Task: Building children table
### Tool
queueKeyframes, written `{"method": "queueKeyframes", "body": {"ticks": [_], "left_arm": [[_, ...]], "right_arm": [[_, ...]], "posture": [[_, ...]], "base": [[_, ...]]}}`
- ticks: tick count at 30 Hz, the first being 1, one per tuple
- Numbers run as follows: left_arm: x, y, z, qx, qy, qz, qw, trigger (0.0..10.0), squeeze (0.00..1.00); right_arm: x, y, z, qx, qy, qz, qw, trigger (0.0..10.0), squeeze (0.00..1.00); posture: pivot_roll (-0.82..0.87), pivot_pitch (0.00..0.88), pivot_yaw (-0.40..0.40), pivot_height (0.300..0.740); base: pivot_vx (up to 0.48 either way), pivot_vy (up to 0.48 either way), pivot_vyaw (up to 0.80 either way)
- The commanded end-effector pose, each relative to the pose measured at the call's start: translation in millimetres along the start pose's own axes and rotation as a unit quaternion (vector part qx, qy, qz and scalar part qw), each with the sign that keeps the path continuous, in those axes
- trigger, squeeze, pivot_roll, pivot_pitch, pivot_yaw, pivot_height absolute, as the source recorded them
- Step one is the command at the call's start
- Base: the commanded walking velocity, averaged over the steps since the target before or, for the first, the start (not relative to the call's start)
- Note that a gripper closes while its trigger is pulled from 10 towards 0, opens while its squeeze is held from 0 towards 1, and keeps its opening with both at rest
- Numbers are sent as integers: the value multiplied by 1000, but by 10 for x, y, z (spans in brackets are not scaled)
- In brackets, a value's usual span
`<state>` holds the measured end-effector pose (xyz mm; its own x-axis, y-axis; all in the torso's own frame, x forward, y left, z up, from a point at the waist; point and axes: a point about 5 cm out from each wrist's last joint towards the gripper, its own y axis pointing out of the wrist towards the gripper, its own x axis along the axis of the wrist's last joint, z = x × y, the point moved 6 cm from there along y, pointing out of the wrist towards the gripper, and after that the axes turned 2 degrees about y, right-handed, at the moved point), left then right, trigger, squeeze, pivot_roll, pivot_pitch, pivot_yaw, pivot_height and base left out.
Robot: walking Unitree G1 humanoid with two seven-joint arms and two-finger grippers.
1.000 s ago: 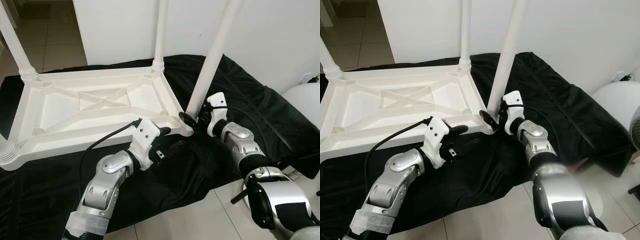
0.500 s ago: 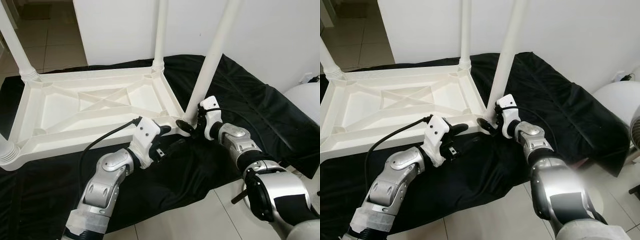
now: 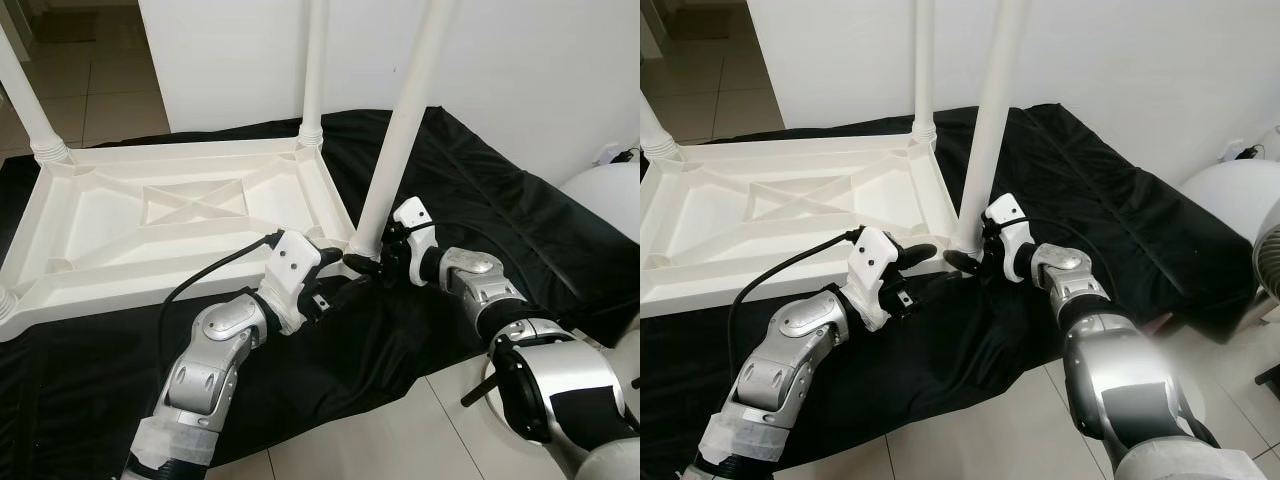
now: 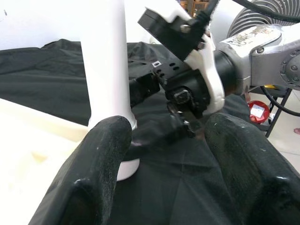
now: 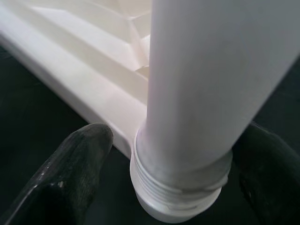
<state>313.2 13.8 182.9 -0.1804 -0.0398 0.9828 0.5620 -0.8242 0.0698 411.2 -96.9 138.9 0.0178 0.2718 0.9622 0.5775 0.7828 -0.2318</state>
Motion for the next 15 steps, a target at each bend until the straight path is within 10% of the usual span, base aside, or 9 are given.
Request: {"method": "queueKeyframes", "body": {"ticks": [1, 15], "left_arm": [[-11, -27, 125, 53, 2, 7, 999, 10000, 0], [-58, -77, 138, 42, 9, 19, 999, 10000, 0]], "right_arm": [[-199, -15, 208, 61, 4, 27, 998, 10000, 0], [-163, -213, 99, 42, 0, -12, 999, 10000, 0]], "posture": [[-5, 46, -23, 740], [-12, 48, -26, 740]], "base": [[0, 0, 0], [0, 0, 0]]}}
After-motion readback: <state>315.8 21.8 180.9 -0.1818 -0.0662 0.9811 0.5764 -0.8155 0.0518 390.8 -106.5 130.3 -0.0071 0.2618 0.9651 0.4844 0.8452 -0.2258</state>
